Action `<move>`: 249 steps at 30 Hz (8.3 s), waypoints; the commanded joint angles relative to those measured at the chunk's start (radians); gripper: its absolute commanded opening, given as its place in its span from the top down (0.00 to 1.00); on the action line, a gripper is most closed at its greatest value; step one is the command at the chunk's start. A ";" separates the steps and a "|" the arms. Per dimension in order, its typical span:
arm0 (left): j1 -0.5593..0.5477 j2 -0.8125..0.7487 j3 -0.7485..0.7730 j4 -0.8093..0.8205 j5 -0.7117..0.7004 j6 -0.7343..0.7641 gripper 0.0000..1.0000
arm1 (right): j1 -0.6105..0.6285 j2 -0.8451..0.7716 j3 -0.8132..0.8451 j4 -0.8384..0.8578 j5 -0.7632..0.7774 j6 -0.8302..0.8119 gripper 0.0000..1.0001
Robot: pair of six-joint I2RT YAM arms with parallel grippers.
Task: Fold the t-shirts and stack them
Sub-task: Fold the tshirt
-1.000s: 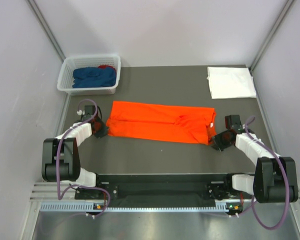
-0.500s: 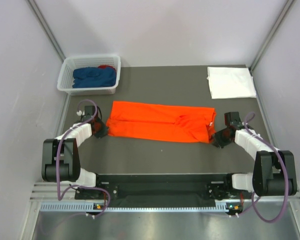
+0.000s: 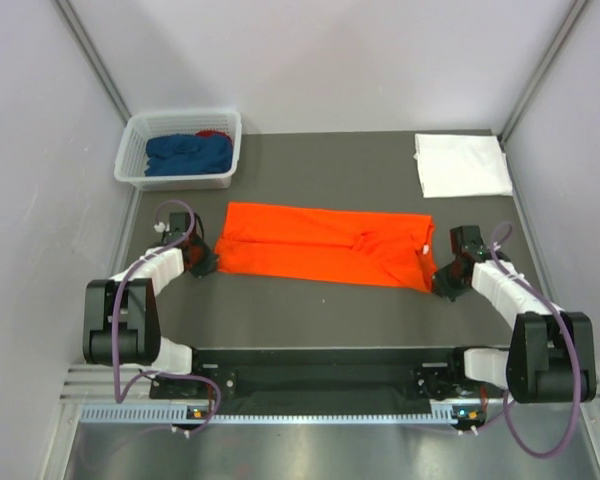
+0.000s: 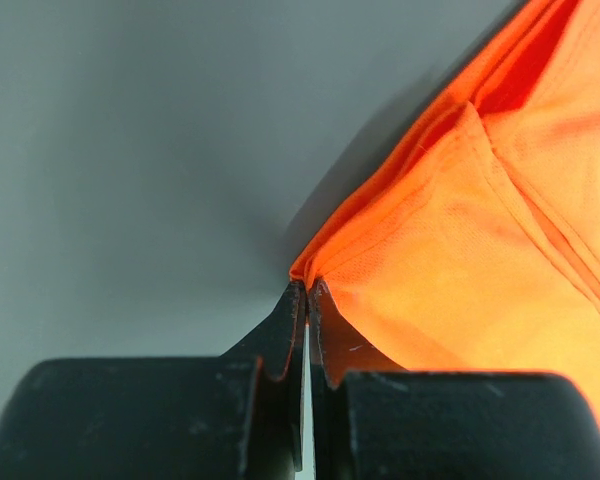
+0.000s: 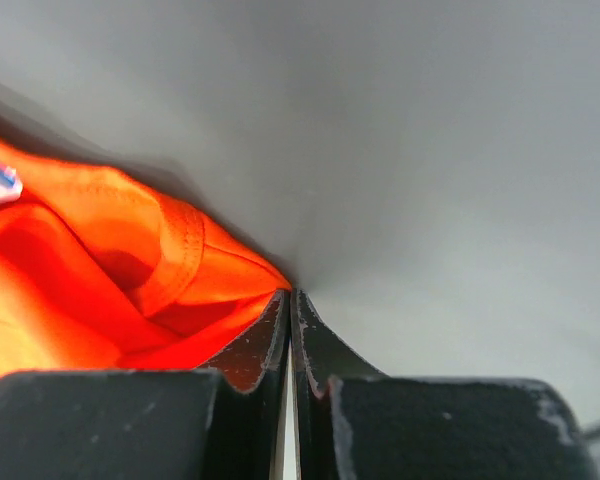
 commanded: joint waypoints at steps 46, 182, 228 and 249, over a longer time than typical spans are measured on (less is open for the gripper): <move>0.004 0.021 0.061 -0.027 -0.100 0.044 1.00 | 0.065 -0.228 -0.045 0.201 -0.363 -0.704 0.55; -0.651 0.700 0.852 0.179 0.476 0.194 0.50 | 0.018 0.670 0.716 0.124 -0.653 -1.175 0.56; -0.680 0.843 1.065 0.143 0.401 0.199 1.00 | 0.013 0.464 0.532 0.340 -0.390 -1.030 1.00; -0.535 0.507 0.969 -0.352 0.014 0.230 0.59 | 0.022 0.369 0.619 0.001 -0.239 -0.825 0.64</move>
